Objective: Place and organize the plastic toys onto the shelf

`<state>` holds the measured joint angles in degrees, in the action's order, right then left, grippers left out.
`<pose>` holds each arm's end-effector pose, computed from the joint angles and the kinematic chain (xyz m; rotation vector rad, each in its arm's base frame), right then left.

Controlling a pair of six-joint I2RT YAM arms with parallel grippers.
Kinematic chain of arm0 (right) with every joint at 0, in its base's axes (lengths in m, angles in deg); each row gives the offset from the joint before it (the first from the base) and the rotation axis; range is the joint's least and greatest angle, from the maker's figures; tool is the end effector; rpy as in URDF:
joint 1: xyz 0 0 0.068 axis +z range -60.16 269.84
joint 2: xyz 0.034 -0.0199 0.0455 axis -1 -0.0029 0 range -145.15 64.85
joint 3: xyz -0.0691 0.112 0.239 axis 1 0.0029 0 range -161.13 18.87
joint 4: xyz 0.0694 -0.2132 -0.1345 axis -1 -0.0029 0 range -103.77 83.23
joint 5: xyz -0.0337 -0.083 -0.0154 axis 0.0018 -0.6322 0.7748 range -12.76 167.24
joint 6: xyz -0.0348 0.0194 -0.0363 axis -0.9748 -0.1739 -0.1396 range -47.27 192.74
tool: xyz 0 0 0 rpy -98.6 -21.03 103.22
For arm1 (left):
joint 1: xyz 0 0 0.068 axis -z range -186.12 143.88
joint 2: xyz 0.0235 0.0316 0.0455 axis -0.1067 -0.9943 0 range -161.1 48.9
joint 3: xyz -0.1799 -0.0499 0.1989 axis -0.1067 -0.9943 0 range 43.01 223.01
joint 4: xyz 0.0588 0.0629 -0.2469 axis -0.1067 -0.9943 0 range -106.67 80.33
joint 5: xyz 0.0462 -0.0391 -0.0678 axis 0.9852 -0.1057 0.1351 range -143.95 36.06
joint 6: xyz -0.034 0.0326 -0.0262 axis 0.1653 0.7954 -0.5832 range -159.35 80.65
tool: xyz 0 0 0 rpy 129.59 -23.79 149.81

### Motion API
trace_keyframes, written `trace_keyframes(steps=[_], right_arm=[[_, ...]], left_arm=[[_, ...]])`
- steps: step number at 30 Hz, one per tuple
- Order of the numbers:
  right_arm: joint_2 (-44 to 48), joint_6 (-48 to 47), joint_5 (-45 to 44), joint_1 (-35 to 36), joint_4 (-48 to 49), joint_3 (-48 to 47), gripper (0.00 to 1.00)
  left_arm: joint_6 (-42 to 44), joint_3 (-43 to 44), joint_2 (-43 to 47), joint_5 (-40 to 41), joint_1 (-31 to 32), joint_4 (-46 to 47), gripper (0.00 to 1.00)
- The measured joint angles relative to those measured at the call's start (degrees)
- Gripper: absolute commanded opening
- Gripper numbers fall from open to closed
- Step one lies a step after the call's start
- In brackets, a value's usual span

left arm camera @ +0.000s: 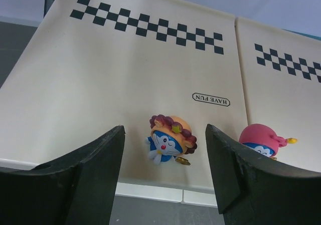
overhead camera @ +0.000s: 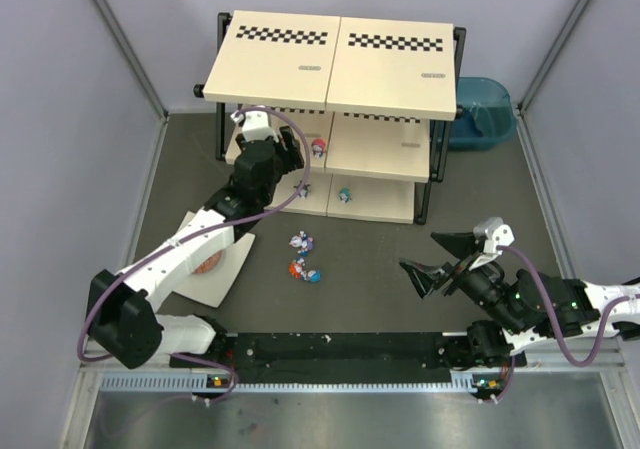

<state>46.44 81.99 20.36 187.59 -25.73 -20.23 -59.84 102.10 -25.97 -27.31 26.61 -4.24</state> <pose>0.0200 0.0742 0.3424 -0.4158 1.5433 0.7067 0.2670 -0.1527 0.3404 -0.1531 1.7332 -0.2765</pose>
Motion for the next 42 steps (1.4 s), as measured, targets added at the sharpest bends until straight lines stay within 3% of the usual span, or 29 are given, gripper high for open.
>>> trace_keyframes(steps=[8,12,16,19,20,28,42], right_arm=[[0.0,0.0,0.0,0.0,0.0,0.0,0.96],[0.0,0.0,0.0,0.0,0.0,0.0,0.96],[0.0,0.0,0.0,0.0,0.0,0.1,0.96],[0.0,0.0,0.0,0.0,0.0,0.1,0.96],[0.0,0.0,0.0,0.0,0.0,0.1,0.96],[0.2,0.0,0.0,0.0,-0.1,0.1,0.96],[1.5,0.0,0.0,0.0,-1.1,0.1,0.96]], left_arm=[[-0.4,0.0,4.0,-0.2,0.0,-0.3,0.81],[-0.4,-0.5,7.2,-0.5,0.0,-0.1,0.78],[-0.2,-3.0,11.6,-0.7,0.0,0.1,0.63],[0.8,-6.3,15.2,-1.4,0.0,0.5,0.27],[1.2,-7.2,16.2,-1.8,0.0,0.4,0.01],[4.6,-13.0,21.1,-5.2,-0.1,1.1,0.00],[8.9,-14.2,17.2,-16.8,-5.1,4.8,0.00]])
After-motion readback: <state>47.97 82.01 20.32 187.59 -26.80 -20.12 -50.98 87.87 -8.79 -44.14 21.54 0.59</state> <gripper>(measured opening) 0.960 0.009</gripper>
